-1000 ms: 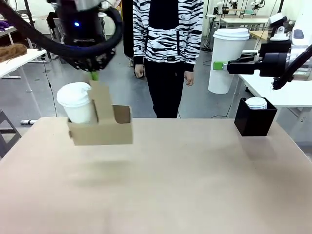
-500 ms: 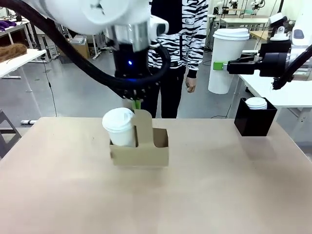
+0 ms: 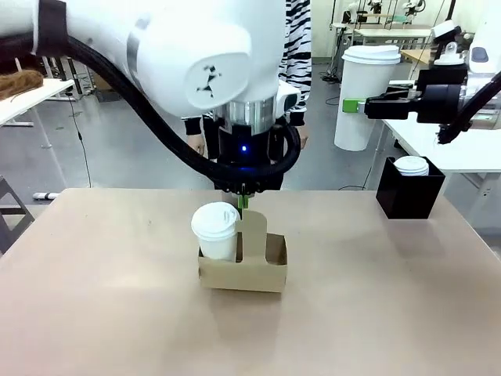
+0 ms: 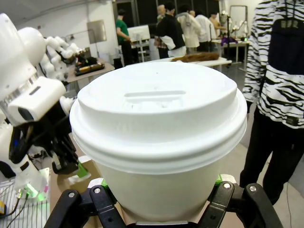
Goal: Pour a drink into a cup and package it in a carrier.
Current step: Position the Cup Carrier in the center of the table, then insert the held 600 ml Paper Cup into the Cup Carrier.
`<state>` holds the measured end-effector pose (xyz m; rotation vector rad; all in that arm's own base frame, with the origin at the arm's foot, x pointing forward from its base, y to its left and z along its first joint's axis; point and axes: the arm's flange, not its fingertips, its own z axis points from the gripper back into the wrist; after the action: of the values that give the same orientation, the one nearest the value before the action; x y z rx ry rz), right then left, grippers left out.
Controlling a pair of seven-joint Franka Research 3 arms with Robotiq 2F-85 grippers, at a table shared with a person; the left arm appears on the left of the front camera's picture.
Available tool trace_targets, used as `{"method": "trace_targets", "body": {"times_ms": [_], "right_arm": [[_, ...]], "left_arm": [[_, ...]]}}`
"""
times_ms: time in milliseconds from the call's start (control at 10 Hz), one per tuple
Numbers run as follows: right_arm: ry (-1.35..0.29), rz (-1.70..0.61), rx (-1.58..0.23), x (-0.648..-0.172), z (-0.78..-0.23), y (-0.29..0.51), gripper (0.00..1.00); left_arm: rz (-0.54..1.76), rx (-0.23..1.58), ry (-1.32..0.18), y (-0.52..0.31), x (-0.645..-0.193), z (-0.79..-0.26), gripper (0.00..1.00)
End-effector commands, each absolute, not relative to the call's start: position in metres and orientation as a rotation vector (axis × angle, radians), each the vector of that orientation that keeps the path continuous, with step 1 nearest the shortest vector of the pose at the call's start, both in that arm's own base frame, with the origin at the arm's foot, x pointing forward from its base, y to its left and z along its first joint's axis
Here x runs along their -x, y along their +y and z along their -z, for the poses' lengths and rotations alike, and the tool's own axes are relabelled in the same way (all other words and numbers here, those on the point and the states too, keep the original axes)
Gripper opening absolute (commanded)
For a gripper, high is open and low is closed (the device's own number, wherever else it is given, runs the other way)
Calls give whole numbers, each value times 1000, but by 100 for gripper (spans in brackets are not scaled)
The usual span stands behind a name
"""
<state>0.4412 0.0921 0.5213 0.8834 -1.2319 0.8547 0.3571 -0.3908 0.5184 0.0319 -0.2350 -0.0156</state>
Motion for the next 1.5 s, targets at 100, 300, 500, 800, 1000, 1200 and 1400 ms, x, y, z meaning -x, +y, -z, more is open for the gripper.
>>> {"method": "trace_targets", "body": {"times_ms": [100,300,500,800,1000,1200,1400], "right_arm": [[-1259,-864,-883,-444,-524,94,81],[-1259,-864,-883,-444,-524,94,81],[-1259,-864,-883,-444,-524,94,81],[-1259,-864,-883,-444,-524,94,81],[-1259,-864,-883,-444,-524,94,81],[-1259,-864,-883,-444,-524,94,81],[-1232,-855,-883,-441,-521,92,81]], "left_arm": [[-18,-66,-268,-396,-356,-496,2],[-63,-98,-241,-395,-357,-489,2],[6,-59,-232,-396,-357,-495,2],[6,-59,-232,-396,-357,-495,2],[1,-42,-227,-390,-356,-505,60],[11,-2,-211,-370,-349,-534,63],[81,30,-199,-341,-343,-575,100]]}}
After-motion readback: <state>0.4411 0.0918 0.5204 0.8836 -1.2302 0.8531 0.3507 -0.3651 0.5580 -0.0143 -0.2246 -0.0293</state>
